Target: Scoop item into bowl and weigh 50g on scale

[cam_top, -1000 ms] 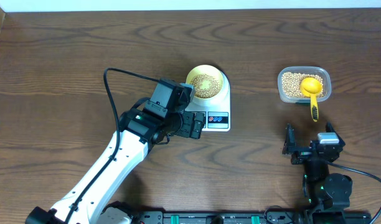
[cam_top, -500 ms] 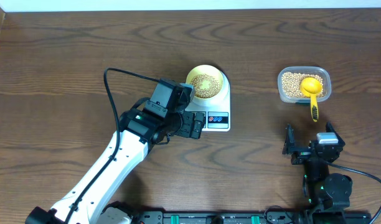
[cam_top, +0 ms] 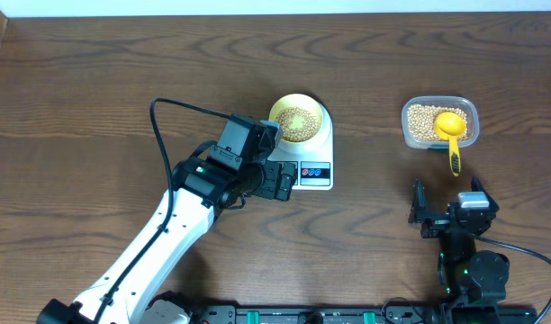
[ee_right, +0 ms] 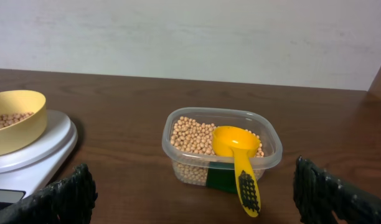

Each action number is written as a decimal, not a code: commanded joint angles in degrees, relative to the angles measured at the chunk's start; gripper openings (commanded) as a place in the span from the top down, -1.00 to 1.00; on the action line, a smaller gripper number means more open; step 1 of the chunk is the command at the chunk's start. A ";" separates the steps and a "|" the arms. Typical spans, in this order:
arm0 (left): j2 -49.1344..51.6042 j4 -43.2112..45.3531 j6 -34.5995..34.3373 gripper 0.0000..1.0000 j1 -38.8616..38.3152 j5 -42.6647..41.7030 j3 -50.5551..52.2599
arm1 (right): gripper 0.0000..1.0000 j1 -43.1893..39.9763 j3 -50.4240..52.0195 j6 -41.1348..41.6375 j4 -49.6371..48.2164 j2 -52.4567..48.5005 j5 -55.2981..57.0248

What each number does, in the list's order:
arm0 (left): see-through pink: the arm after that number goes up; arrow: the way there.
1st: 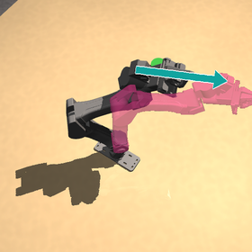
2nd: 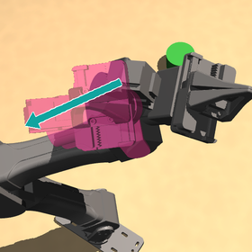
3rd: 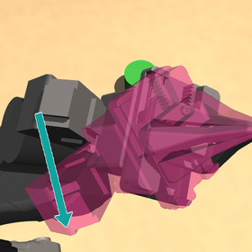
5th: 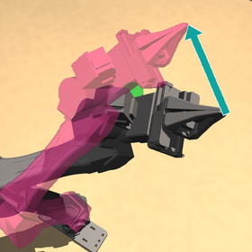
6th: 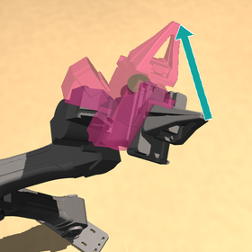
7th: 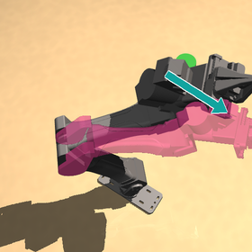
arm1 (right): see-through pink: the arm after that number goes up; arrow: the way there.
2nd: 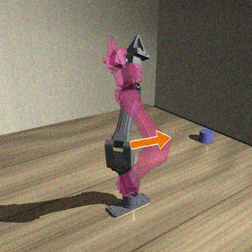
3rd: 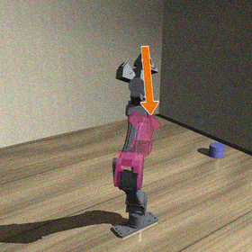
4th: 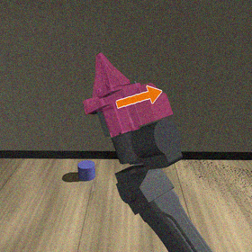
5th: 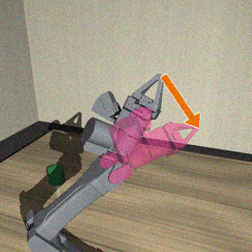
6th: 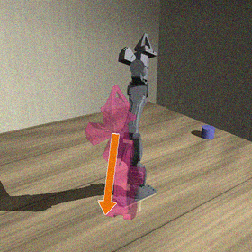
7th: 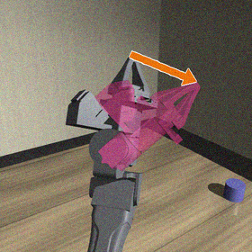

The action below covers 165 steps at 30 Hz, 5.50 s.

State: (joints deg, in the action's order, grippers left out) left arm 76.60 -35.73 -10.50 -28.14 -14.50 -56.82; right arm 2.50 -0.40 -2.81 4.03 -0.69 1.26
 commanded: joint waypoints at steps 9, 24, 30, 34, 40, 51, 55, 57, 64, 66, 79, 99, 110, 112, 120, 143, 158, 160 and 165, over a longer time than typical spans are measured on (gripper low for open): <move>-0.72 0.00 0.31 -0.88 0.04 -0.02 0.46 | -0.99 0.87 0.11 -0.90 0.24 0.35 0.07; -0.72 0.02 0.31 -0.89 0.04 -0.02 0.46 | -0.99 0.87 0.11 -0.92 0.24 0.35 0.07; -0.72 0.02 0.31 -0.89 0.04 -0.02 0.46 | -0.98 0.87 0.11 -0.90 0.24 0.35 0.07; -0.72 0.02 0.31 -0.88 0.04 -0.02 0.46 | -0.98 0.87 0.11 -0.92 0.24 0.35 0.07; -0.72 0.02 0.31 -0.88 0.04 -0.02 0.46 | -0.98 0.87 0.11 -0.92 0.24 0.35 0.07; -0.72 0.02 0.31 -0.88 0.04 -0.02 0.46 | -0.98 0.87 0.11 -0.90 0.24 0.35 0.07; -0.72 0.02 0.31 -0.88 0.04 -0.02 0.46 | -0.98 0.87 0.11 -0.92 0.24 0.35 0.07; -0.72 0.02 0.31 -0.88 0.04 -0.02 0.46 | -0.98 0.87 0.11 -0.90 0.24 0.35 0.07; -0.72 0.00 0.31 -0.89 0.04 -0.02 0.46 | -0.99 0.87 0.11 -0.90 0.24 0.35 0.07; -0.72 0.00 0.31 -0.89 0.04 -0.02 0.46 | -0.98 0.87 0.11 -0.90 0.24 0.35 0.07; -0.72 0.02 0.31 -0.88 0.04 -0.02 0.46 | -0.99 0.87 0.11 -0.92 0.24 0.35 0.07; -1.97 6.54 0.33 -0.89 0.09 14.62 0.46 | -0.99 0.87 0.11 -0.92 0.24 0.35 0.07; -9.88 8.37 0.28 -0.89 0.20 26.62 0.46 | -0.99 0.87 0.11 -0.92 0.24 0.35 0.07; -11.74 7.43 0.28 -0.89 0.50 26.77 0.46 | -0.99 0.87 0.11 -0.92 0.24 0.35 0.07; -19.50 5.88 0.28 -0.89 6.08 26.77 1.53 | -0.98 0.87 0.11 -0.92 0.24 0.35 0.07; -45.31 17.70 0.31 -0.89 20.20 24.26 21.29 | -0.98 0.87 0.11 -0.92 0.24 0.35 0.07; -59.52 33.42 0.31 -0.89 25.46 23.96 37.94 | -0.99 0.87 0.11 -0.90 0.24 0.35 0.07; -61.00 35.54 0.31 -0.89 25.53 23.96 39.98 | -0.98 0.87 0.11 -0.90 0.24 0.35 0.07; -64.41 39.34 0.33 -0.88 25.79 23.98 44.30 | -0.99 0.87 0.11 -0.92 0.24 0.35 0.07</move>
State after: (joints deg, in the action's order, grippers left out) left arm 13.98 2.46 -10.48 -2.90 9.50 -13.98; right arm 2.50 -0.40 -3.22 4.03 -0.69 1.23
